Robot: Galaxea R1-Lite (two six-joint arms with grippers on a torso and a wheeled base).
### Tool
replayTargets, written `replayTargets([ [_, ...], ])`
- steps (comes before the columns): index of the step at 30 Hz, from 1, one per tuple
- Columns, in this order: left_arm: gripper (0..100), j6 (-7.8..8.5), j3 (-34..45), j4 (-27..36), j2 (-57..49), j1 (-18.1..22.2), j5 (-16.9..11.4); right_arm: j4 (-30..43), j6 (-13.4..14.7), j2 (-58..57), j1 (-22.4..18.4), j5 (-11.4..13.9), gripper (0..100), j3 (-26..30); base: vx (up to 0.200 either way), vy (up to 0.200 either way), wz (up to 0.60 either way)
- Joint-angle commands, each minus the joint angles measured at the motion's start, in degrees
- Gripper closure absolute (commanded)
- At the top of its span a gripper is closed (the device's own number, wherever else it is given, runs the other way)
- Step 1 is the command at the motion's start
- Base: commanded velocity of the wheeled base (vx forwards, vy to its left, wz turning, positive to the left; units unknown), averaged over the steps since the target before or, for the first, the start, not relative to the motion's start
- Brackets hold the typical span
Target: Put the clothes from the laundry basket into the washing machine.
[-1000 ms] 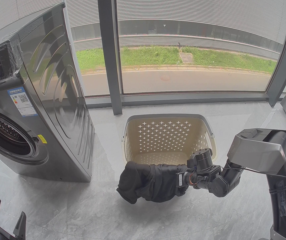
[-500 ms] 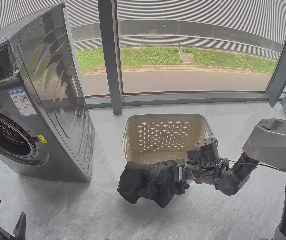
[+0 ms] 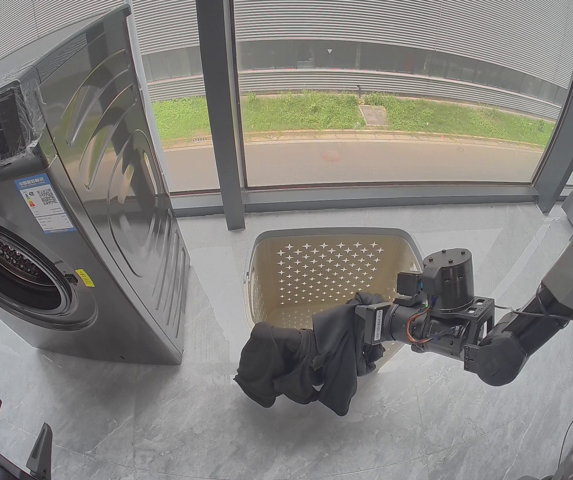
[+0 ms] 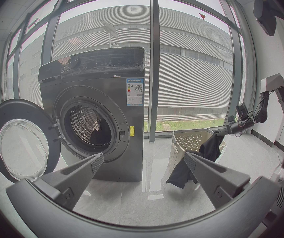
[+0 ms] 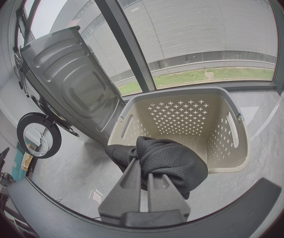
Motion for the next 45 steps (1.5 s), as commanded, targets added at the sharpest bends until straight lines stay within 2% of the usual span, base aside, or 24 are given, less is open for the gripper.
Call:
replayTargets([
  [1, 0, -0.02, 1.0, 0.0, -0.8, 0.0, 0.0, -0.1, -0.1, -5.4, 0.3, -0.1, 100, 0.0, 0.000, 0.000, 0.00],
  [6, 0, 0.07, 1.0, 0.0, -0.8, 0.0, 0.0, -1.4, -0.1, -12.2, -0.4, -0.1, 100, -1.2, 0.000, 0.000, 0.00],
  [16, 0, -0.11, 1.0, 0.0, -0.8, 0.0, 0.0, -3.3, -1.0, -24.3, 0.3, 0.8, 100, 0.0, 0.000, 0.000, 0.00],
  [25, 0, -0.02, 1.0, 0.0, -0.8, 0.0, -0.1, -9.2, -2.2, -35.9, 0.4, 3.6, 100, 6.0, 0.000, 0.000, 0.00],
  [27, 0, 0.60, 1.0, 0.0, -0.8, 0.0, -0.3, -9.9, -2.6, -40.0, 1.0, 4.1, 100, 9.4, 0.000, 0.000, 0.00],
  [31, 0, 0.51, 1.0, 0.0, -0.8, 0.0, -0.5, -10.6, -5.6, -40.7, 0.9, 4.5, 100, 9.6, 0.000, 0.000, 0.00],
  [38, 0, -0.02, 1.0, -0.1, -0.8, 0.0, -0.1, -10.8, -6.7, -39.9, 0.5, 4.4, 100, 12.8, -0.143, 0.000, 0.00],
  [41, 0, -0.02, 1.0, -0.1, -0.8, 0.0, -0.1, -10.3, -6.7, -38.8, 0.3, 3.5, 100, 13.2, -0.067, 0.000, 0.00],
  [43, 0, 0.25, 1.0, -0.1, -0.8, 0.0, -0.1, -10.2, -6.8, -38.0, 0.2, 1.8, 100, 13.2, 0.000, 0.000, 0.00],
  [44, 0, 0.51, 1.0, 0.0, -0.8, 0.0, -0.4, -10.1, -7.0, -37.1, 0.3, -2.2, 100, 13.1, 0.000, 0.000, 0.00],
  [45, 0, 0.51, 1.0, 0.0, -0.8, 0.0, -0.4, -9.9, -7.0, -36.7, 0.3, -4.9, 100, 13.0, 0.000, 0.200, 0.00],
])
